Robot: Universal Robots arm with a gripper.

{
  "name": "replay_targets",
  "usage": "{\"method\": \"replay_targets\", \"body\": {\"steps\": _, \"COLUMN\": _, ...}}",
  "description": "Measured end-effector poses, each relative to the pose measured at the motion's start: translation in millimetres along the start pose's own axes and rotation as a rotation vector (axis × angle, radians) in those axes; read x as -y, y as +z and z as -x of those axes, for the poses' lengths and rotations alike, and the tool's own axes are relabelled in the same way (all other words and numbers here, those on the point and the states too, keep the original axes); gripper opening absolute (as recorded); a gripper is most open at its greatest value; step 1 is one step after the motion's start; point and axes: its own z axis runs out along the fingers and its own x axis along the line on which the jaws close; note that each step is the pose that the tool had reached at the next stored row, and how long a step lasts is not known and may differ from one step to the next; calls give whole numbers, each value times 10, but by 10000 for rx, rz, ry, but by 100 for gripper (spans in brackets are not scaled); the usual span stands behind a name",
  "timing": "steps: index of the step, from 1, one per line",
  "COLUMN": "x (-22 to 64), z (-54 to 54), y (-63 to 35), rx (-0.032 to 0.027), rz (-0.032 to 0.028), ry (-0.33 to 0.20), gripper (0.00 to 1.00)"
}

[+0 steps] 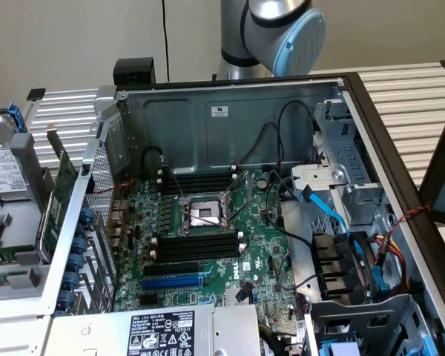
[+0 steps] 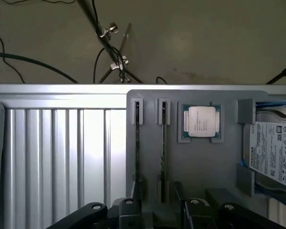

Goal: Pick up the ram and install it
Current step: 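Pick up the ram and move it above insertion slot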

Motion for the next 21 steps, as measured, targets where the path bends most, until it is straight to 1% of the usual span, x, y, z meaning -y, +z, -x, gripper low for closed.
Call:
{"method": "replay_targets", "body": {"steps": 9, "x": -1, "z": -36, "y": 164, "rx": 0, "rz": 4, "ry": 0, "gripper": 39}}
{"method": "replay_targets", "body": {"steps": 14, "x": -1, "z": -102, "y": 255, "rx": 0, "rz": 5, "ry": 0, "gripper": 39}}
{"method": "replay_targets", "body": {"steps": 19, "x": 0, "z": -112, "y": 345, "rx": 0, "rz": 5, "ry": 1, "gripper": 39}}
{"method": "replay_targets", "body": {"steps": 21, "x": 0, "z": -134, "y": 381, "rx": -2, "rz": 9, "ry": -1, "gripper": 39}}
